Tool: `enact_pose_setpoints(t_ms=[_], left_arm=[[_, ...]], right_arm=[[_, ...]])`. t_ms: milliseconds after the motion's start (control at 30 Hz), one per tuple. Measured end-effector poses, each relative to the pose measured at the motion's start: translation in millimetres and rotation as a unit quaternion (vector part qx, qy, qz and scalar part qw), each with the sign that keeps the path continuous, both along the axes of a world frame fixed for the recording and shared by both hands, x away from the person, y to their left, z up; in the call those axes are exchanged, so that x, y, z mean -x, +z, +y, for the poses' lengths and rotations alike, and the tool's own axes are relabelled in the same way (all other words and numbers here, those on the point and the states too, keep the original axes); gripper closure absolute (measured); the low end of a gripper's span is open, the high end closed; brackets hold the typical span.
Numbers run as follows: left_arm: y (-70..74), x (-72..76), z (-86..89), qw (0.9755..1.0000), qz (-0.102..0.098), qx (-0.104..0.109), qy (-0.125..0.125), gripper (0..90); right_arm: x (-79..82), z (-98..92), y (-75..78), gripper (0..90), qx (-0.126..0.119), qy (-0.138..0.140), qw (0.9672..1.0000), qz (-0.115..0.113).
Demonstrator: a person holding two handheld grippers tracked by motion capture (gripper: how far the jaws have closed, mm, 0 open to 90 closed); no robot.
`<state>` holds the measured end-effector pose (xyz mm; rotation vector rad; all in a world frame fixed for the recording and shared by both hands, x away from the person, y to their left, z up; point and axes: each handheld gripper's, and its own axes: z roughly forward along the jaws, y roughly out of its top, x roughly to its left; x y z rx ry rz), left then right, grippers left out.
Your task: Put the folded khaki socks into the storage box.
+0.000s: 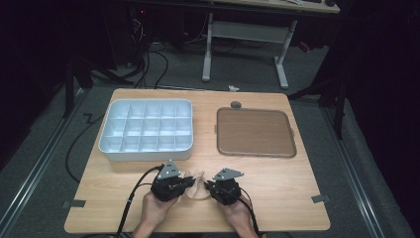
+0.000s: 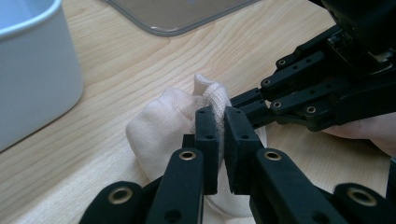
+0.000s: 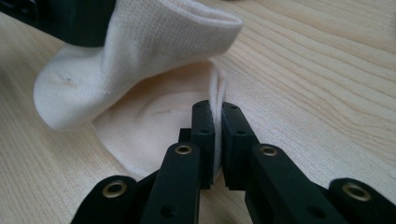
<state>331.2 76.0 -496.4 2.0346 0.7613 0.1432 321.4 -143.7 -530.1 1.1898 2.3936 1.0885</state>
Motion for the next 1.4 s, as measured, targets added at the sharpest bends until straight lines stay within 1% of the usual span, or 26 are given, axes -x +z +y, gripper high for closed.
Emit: enact_pose_setpoints(t_ms=[133,300,400,533,633,700,733,833,933,1000,1100,1200,1267,1400], left_arm=[[-2.3,0.8,-5.4,0.9999,-0.003,-0.010,-0.002,85.3],[-8.0,-0.7,-10.4,0.9997,0.000,-0.023,-0.003,85.3],[-11.2,-1.5,-11.4,0.9996,0.003,-0.027,-0.003,85.3],[-15.2,-2.6,-13.4,0.9993,0.008,-0.037,-0.002,85.3],[-18.2,-3.4,-16.0,0.9988,0.013,-0.046,-0.004,85.3],[-21.3,-4.2,-18.2,0.9982,0.015,-0.058,-0.004,85.3],[-22.1,-4.5,-18.3,0.9981,0.018,-0.059,-0.006,85.2],[-21.3,-4.4,-16.1,0.9984,0.018,-0.053,-0.007,83.4],[-19.4,-3.1,-13.2,0.9989,0.019,-0.040,-0.013,74.7],[-17.8,-2.3,-11.4,0.9991,0.018,-0.033,-0.019,69.1],[-14.3,-0.9,-8.3,0.9993,0.014,-0.022,-0.026,64.8],[-9.8,0.6,-4.6,0.9995,0.012,-0.005,-0.027,62.5],[-6.7,1.4,-1.7,0.9996,0.010,0.003,-0.025,61.4],[-2.4,0.5,5.7,0.9999,0.002,0.008,-0.012,60.9]], right_arm=[[-0.2,0.1,-0.1,84.9,0.001,0.000,1.0000,-0.001],[-0.7,-0.1,-0.3,84.9,-0.002,0.002,1.0000,-0.001],[-0.8,-0.2,-0.3,84.9,-0.003,0.003,1.0000,-0.001],[-0.8,-0.2,-0.3,84.8,-0.003,0.003,1.0000,-0.001],[-1.3,-0.1,-0.3,84.6,-0.002,0.004,1.0000,-0.001],[-1.6,-0.1,-0.1,84.4,-0.001,0.004,1.0000,0.000],[-1.8,0.0,-0.1,84.1,-0.001,0.003,1.0000,0.001],[-2.5,-0.2,0.2,81.5,0.002,0.003,1.0000,0.000],[-3.3,-0.3,1.7,76.3,0.006,-0.001,1.0000,-0.001],[-2.3,-0.5,4.0,75.6,0.006,-0.003,1.0000,0.001],[0.3,-1.5,8.7,74.7,-0.001,-0.001,1.0000,-0.009],[3.5,-5.4,13.5,74.9,-0.009,-0.002,0.9999,-0.015],[5.7,-8.2,16.5,77.4,-0.010,-0.002,0.9998,-0.015],[12.0,-12.2,26.9,82.9,-0.012,0.003,0.9996,-0.025]])
